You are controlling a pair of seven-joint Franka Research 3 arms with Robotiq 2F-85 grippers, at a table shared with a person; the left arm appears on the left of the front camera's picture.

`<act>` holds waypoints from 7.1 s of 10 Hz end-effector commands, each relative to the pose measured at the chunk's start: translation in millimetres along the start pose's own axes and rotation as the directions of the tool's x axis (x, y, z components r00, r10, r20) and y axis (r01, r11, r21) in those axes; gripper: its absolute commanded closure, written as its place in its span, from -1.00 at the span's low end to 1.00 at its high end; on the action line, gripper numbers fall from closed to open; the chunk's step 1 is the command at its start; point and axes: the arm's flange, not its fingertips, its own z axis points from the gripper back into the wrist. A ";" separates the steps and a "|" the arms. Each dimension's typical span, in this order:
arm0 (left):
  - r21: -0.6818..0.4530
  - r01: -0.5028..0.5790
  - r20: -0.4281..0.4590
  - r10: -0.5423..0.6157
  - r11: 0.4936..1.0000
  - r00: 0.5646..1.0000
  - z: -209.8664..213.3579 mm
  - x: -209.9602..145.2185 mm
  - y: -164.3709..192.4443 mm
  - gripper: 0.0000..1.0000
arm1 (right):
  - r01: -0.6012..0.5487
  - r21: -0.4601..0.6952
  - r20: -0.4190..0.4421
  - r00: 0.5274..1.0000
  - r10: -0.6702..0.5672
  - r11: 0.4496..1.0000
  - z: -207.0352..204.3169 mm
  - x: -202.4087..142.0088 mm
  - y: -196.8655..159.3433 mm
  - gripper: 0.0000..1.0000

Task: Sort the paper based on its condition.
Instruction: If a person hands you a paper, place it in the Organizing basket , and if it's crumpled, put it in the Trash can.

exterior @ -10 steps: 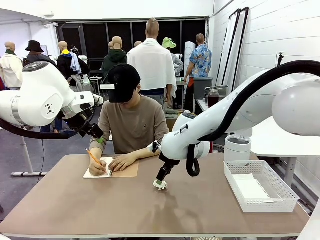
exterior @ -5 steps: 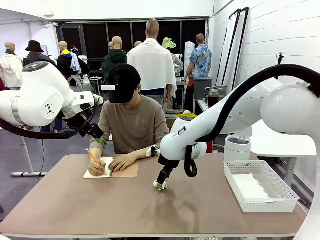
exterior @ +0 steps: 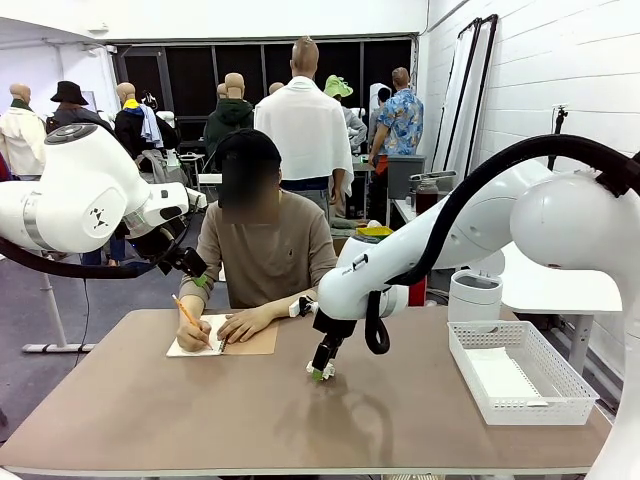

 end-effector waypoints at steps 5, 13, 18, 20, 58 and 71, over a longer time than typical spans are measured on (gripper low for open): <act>0.001 0.002 0.000 -0.002 1.000 1.000 0.2 -1.1 1.7 -1.00 | 0.019 0.018 -0.052 0.998 -0.018 1.000 -8.8 6.4 -6.5 -0.56; 0.001 0.002 0.000 -0.002 1.000 1.000 0.2 -1.1 1.7 -1.00 | 0.064 0.002 -0.066 0.996 -0.064 0.998 1.1 4.8 -1.6 1.00; 0.001 0.002 0.000 -0.002 1.000 1.000 0.2 -1.1 1.7 -1.00 | 0.287 -0.113 -0.040 0.955 -0.293 0.951 139.2 -36.9 6.2 1.00; 0.001 0.002 0.000 -0.002 1.000 1.000 0.2 -1.1 1.7 -1.00 | 0.463 -0.224 0.045 0.884 -0.465 0.857 180.0 -71.8 -25.6 1.00; 0.001 0.002 0.000 -0.002 1.000 1.000 0.2 -1.1 1.7 -1.00 | 0.956 -0.287 0.492 0.200 -0.847 0.058 226.4 -200.3 -280.4 1.00; 0.001 0.002 0.000 -0.002 1.000 1.000 0.2 -1.1 1.7 -1.00 | 0.959 -0.282 0.436 0.136 -0.889 0.009 215.6 -203.5 -298.2 -1.00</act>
